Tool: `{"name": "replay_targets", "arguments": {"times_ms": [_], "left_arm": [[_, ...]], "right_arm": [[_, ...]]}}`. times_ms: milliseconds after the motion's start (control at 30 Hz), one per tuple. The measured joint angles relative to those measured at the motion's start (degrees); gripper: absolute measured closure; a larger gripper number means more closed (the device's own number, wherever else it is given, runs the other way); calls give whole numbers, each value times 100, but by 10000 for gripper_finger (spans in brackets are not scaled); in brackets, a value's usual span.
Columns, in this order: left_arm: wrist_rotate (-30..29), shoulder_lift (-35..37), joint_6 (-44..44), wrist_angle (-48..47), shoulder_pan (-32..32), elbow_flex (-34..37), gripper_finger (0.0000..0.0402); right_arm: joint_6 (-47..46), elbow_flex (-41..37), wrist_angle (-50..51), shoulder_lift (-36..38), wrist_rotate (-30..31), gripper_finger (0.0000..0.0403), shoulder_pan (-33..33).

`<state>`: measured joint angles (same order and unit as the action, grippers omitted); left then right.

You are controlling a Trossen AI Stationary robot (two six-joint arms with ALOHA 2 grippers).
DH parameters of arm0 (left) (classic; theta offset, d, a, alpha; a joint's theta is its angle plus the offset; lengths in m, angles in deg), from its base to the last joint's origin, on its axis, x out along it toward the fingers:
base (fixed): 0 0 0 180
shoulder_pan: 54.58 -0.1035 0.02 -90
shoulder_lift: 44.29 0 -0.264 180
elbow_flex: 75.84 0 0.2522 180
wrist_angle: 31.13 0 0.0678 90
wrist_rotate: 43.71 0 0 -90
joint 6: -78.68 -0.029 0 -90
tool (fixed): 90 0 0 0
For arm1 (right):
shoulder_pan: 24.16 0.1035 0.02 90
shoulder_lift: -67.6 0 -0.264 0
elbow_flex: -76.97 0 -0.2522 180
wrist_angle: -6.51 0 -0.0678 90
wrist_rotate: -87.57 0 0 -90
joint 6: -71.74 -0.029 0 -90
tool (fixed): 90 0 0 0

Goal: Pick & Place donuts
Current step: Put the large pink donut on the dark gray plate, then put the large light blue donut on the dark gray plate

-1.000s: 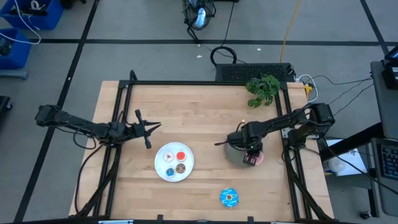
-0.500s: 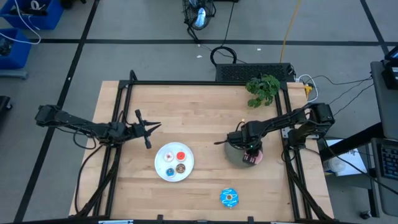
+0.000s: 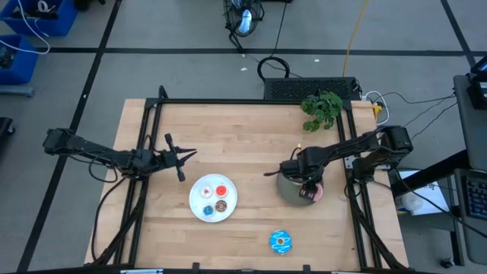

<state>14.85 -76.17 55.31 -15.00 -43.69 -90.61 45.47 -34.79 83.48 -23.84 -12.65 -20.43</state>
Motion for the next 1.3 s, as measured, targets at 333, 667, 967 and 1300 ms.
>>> {"name": "replay_targets", "arguments": {"times_ms": [333,667,967,1300], "left_arm": [[0,2,2,-2,0,0,364],[-1,1,0,-9,0,0,364],[-2,0,1,-15,0,0,364],[-2,0,0,-15,0,0,364]], "right_arm": [[-7,0,-22,545,-7,185,1],[39,2,60,605,-52,172,0],[153,2,72,596,-4,192,-2],[-26,376,473,595,5,220,58]]}}
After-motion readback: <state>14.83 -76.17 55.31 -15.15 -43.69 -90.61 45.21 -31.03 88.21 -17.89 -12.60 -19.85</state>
